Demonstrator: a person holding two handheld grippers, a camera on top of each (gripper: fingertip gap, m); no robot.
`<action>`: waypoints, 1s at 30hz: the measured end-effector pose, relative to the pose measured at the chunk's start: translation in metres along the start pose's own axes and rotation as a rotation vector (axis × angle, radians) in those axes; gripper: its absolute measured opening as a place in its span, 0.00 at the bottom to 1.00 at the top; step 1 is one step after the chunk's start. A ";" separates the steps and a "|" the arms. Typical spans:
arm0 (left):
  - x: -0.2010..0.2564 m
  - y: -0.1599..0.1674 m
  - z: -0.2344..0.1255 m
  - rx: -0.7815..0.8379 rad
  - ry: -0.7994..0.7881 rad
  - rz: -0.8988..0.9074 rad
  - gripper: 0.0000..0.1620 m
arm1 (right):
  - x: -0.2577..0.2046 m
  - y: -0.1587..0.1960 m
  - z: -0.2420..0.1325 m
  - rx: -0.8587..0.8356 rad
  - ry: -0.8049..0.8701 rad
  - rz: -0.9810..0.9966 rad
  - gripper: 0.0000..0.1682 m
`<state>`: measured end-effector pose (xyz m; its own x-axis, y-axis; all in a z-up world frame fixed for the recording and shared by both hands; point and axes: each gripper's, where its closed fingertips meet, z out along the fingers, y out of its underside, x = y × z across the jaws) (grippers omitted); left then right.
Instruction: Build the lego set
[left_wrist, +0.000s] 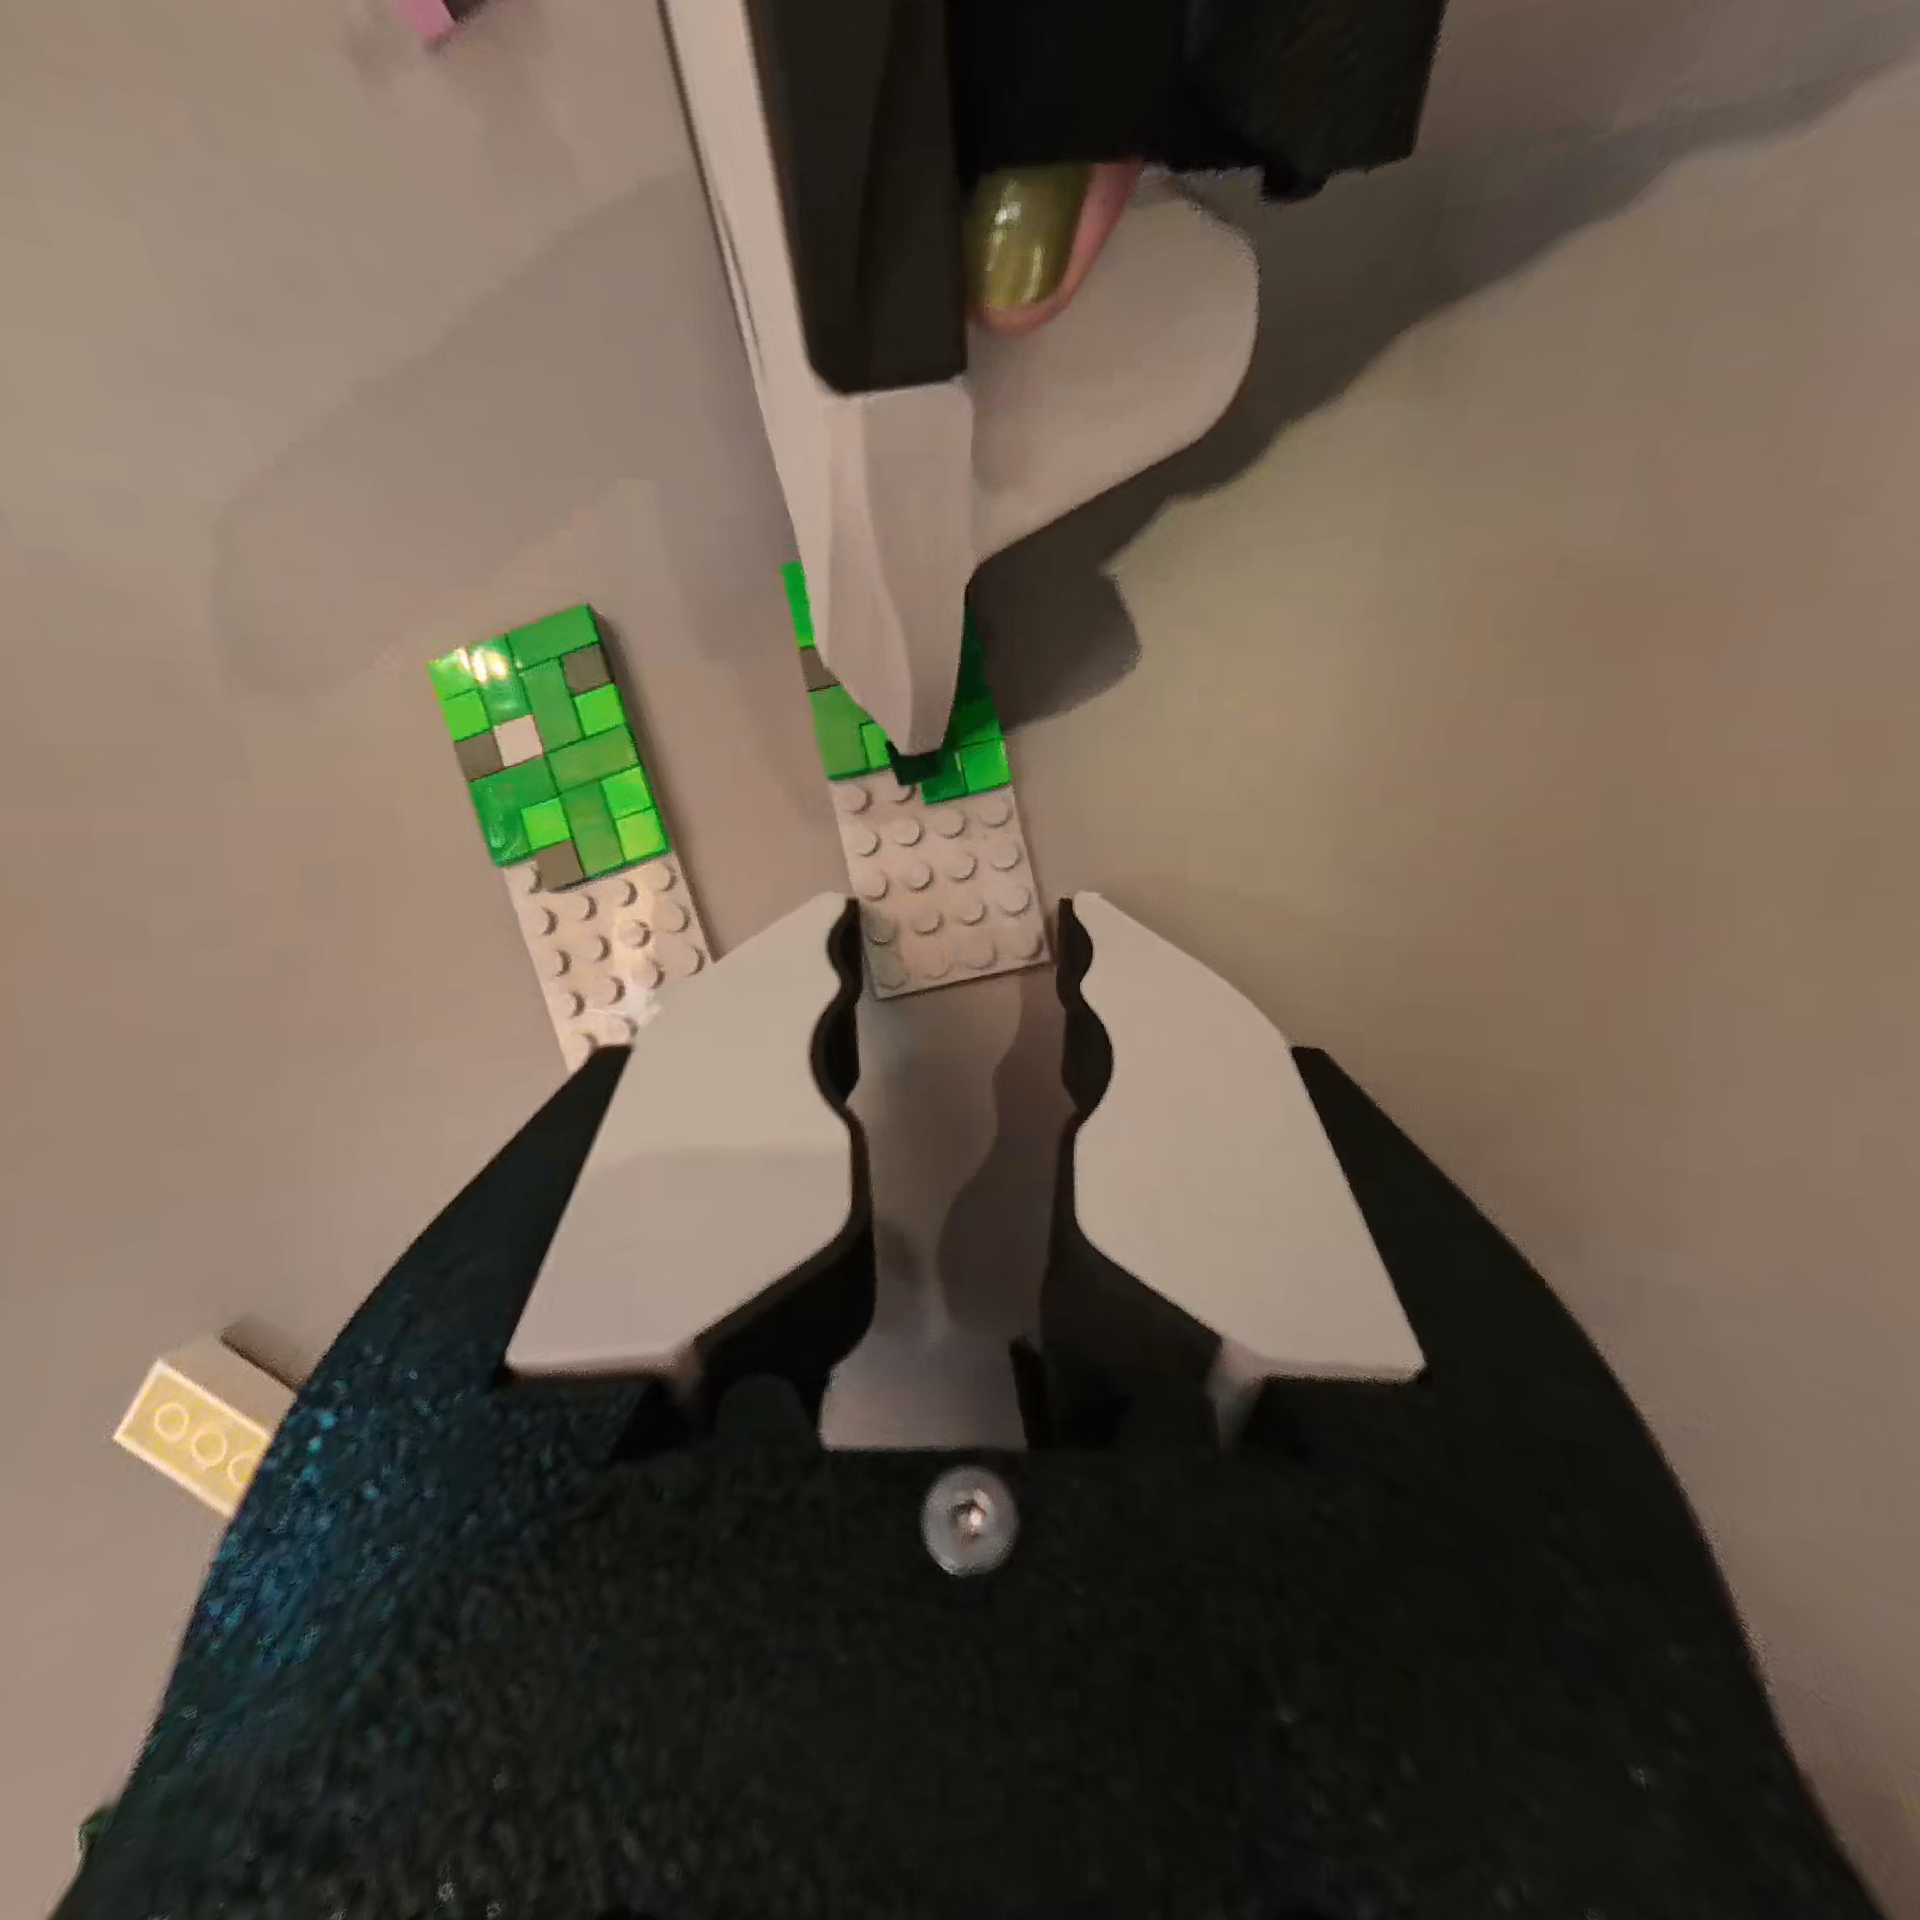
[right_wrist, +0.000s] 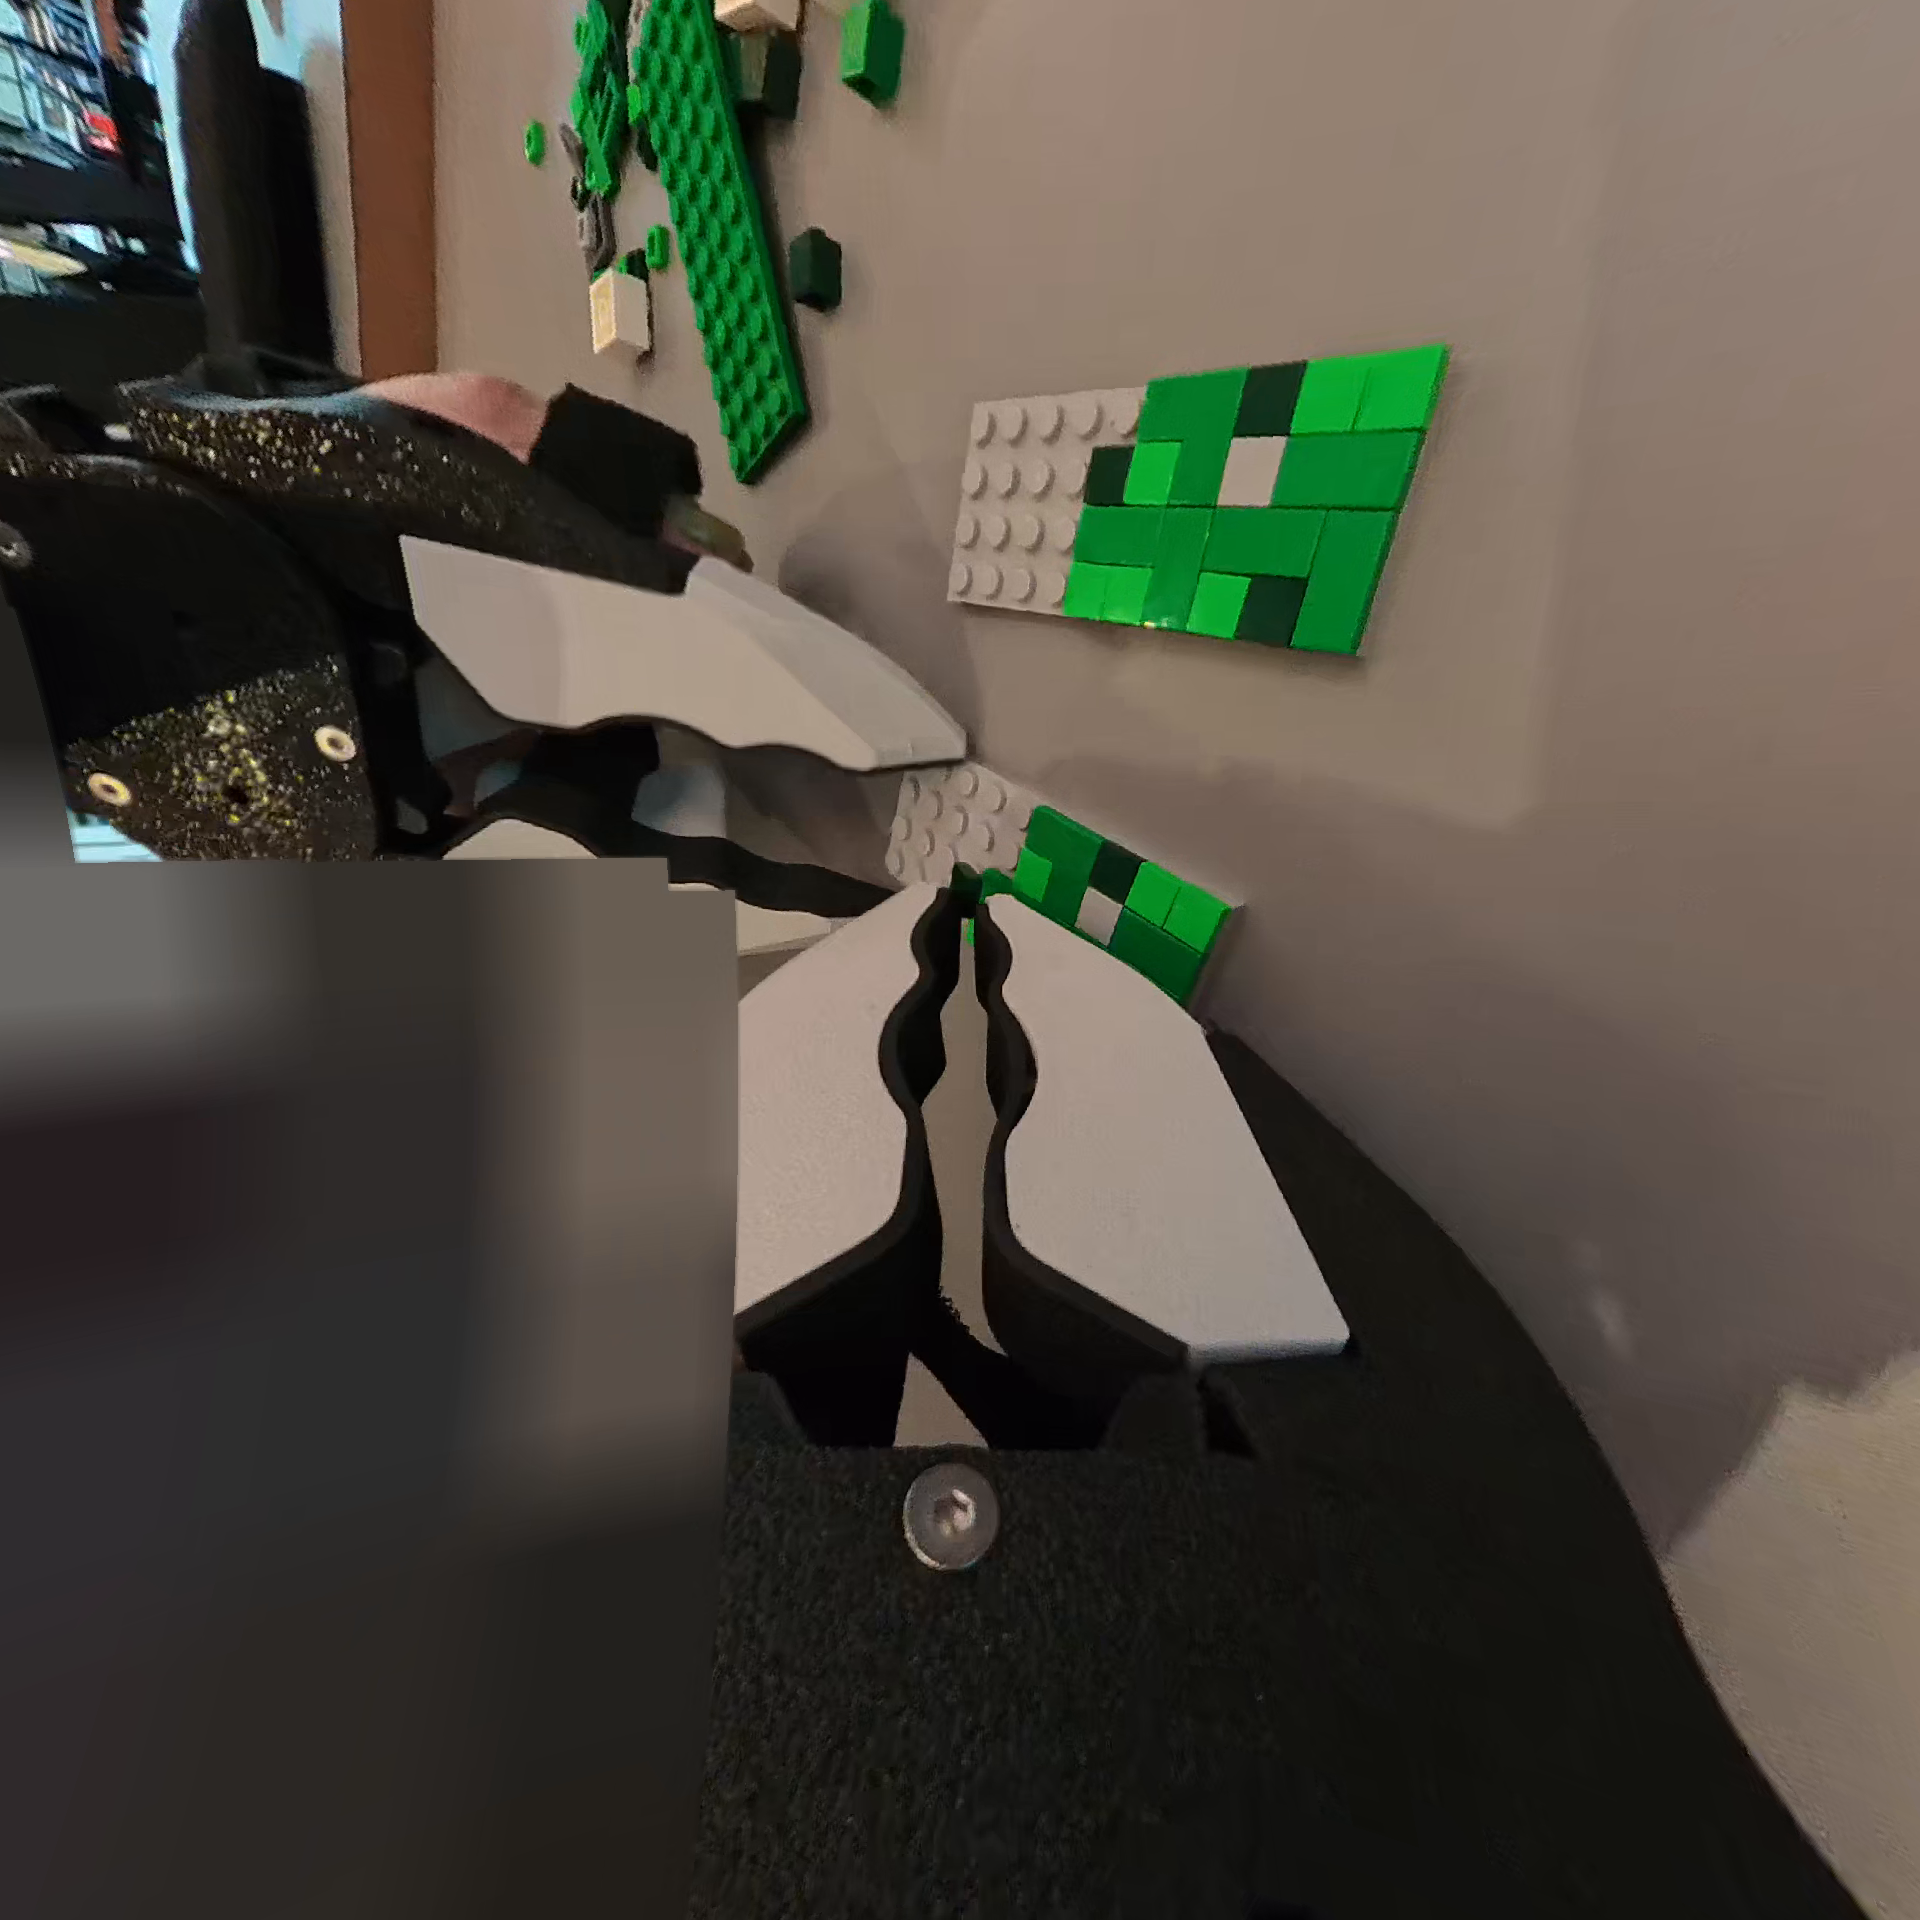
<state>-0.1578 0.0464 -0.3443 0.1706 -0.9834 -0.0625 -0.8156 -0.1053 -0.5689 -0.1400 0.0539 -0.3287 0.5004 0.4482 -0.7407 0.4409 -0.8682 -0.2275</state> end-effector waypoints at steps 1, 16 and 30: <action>0.001 0.000 0.000 -0.001 0.007 0.005 0.21 | 0.001 0.000 0.001 0.002 0.004 0.014 0.01; 0.002 -0.004 0.001 0.012 -0.036 0.089 0.13 | 0.002 0.004 -0.005 -0.012 0.086 0.022 0.12; -0.007 0.000 -0.004 0.047 -0.011 0.029 0.24 | -0.018 0.016 -0.012 -0.034 0.047 -0.946 0.11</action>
<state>-0.1612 0.0525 -0.3402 0.1533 -0.9842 -0.0883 -0.7935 -0.0693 -0.6047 -0.1328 0.0349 -0.3110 -0.0467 0.9717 -0.2317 0.7003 -0.1335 -0.7012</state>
